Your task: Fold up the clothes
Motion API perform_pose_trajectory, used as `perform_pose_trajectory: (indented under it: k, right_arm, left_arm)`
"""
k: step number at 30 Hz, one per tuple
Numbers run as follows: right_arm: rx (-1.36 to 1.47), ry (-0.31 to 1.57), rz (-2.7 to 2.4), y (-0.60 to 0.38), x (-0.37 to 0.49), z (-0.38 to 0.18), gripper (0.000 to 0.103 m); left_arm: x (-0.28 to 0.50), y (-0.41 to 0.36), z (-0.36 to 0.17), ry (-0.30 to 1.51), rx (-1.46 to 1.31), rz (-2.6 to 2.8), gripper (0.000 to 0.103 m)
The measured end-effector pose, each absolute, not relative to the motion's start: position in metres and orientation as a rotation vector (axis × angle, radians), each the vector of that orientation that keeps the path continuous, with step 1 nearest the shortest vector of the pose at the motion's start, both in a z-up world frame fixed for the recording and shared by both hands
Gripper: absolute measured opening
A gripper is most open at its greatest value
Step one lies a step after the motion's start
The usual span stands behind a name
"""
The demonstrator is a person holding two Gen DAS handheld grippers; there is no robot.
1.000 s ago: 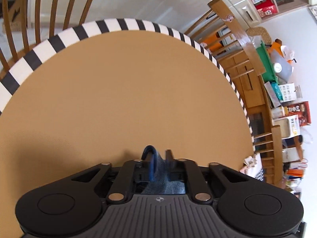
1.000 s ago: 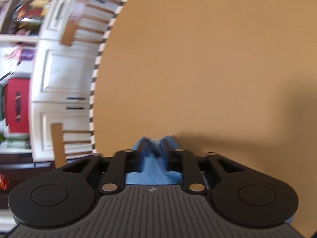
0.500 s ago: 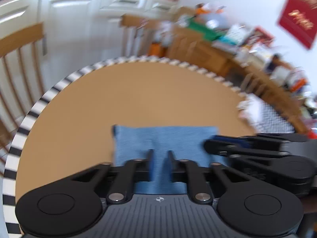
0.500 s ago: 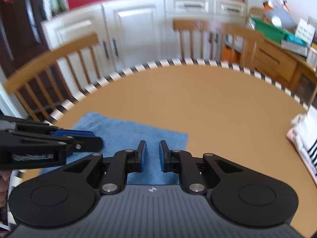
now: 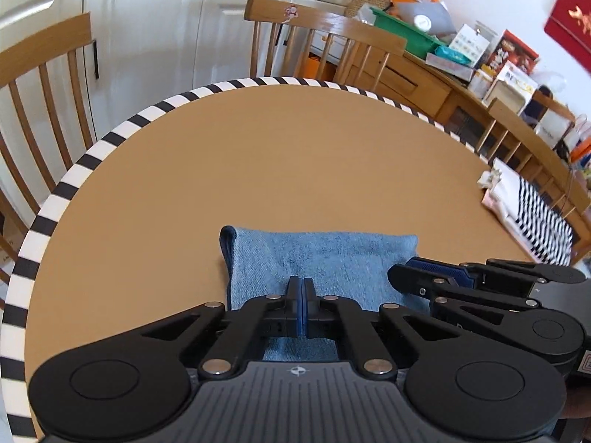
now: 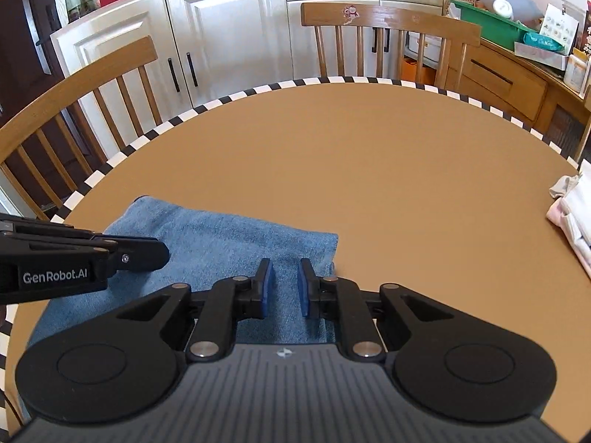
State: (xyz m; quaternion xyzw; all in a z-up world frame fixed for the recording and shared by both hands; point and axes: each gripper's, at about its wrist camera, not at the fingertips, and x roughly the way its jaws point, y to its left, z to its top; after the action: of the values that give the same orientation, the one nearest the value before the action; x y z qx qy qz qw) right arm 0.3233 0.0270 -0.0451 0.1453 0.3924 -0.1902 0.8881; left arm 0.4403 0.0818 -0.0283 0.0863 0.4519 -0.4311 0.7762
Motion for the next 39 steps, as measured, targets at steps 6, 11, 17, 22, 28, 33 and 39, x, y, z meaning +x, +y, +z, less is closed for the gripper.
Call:
perform_pose_trajectory:
  k: [6,11,17,22,28,33,39]
  right_arm:
    - [0.352,0.731,-0.293,0.065,0.253,-0.013,0.028]
    - [0.315,0.806,-0.347,0.080,0.240,-0.049,0.020]
    - [0.339,0.777,-0.369,0.080,0.235,-0.068,0.020]
    - [0.330,0.709,-0.363,0.100,0.214,-0.034,0.022]
    - [0.200,0.715,-0.270,0.154,0.198,-0.029,0.026]
    - [0.240,0.785,-0.294,0.154,0.208,-0.059,0.027]
    - [0.232,0.774,-0.298,0.156,0.208,-0.062,0.027]
  left_arm:
    - [0.390,0.136,-0.003,0.934,0.173,-1.015,0.010]
    - [0.369,0.162,-0.043,0.949,0.245,-0.999,0.009]
    - [0.369,0.165,-0.051,0.924,0.249,-1.012,0.008]
    - [0.353,0.176,-0.029,0.924,0.291,-0.973,0.020]
    - [0.314,0.204,-0.019,0.875,0.331,-1.016,0.028]
    - [0.311,0.207,-0.044,0.874,0.346,-1.018,0.027]
    - [0.307,0.209,-0.050,0.839,0.362,-1.033,0.027]
